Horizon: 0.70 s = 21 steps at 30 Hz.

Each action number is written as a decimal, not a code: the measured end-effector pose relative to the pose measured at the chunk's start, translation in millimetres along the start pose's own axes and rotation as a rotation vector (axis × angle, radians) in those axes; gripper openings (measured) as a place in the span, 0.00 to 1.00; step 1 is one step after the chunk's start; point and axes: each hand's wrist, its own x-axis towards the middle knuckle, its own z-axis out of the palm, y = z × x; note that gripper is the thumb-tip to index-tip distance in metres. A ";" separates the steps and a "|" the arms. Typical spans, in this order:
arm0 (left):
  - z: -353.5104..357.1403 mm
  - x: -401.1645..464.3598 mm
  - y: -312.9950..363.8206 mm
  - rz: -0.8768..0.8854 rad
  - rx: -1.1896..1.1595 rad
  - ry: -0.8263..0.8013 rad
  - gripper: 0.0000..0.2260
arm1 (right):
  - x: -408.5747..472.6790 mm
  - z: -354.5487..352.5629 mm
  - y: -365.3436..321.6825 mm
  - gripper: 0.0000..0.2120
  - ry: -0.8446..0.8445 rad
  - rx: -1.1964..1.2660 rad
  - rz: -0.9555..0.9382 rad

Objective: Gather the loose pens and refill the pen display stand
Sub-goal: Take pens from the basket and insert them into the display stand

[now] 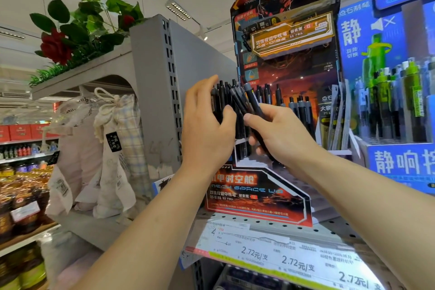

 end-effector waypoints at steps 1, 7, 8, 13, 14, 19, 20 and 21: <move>-0.2 -2.0 0.8 0.020 -0.009 0.035 0.22 | -0.3 0.0 0.7 0.07 0.007 -0.018 -0.015; -1.3 -10.2 1.6 0.081 -0.052 0.099 0.20 | -3.5 3.1 -2.9 0.08 -0.104 -0.058 -0.163; -1.6 -10.9 1.7 0.085 -0.064 0.098 0.19 | -4.4 4.1 -3.4 0.08 -0.143 -0.063 -0.172; -5.4 -13.0 4.4 0.061 -0.157 0.146 0.20 | -5.3 3.0 -6.9 0.08 -0.180 -0.003 -0.100; -6.6 -13.0 5.2 0.050 -0.190 0.152 0.23 | -5.0 2.2 -7.9 0.08 -0.179 0.042 -0.060; -15.2 -10.2 6.1 0.039 -0.342 0.235 0.23 | -0.1 -3.8 -10.3 0.08 -0.121 0.091 0.064; -18.0 -8.2 5.4 0.024 -0.396 0.255 0.21 | 0.7 -5.2 -9.6 0.08 -0.102 0.084 0.077; -21.5 -5.6 4.7 0.007 -0.443 0.272 0.19 | 1.5 -6.3 -8.7 0.08 -0.080 0.069 0.085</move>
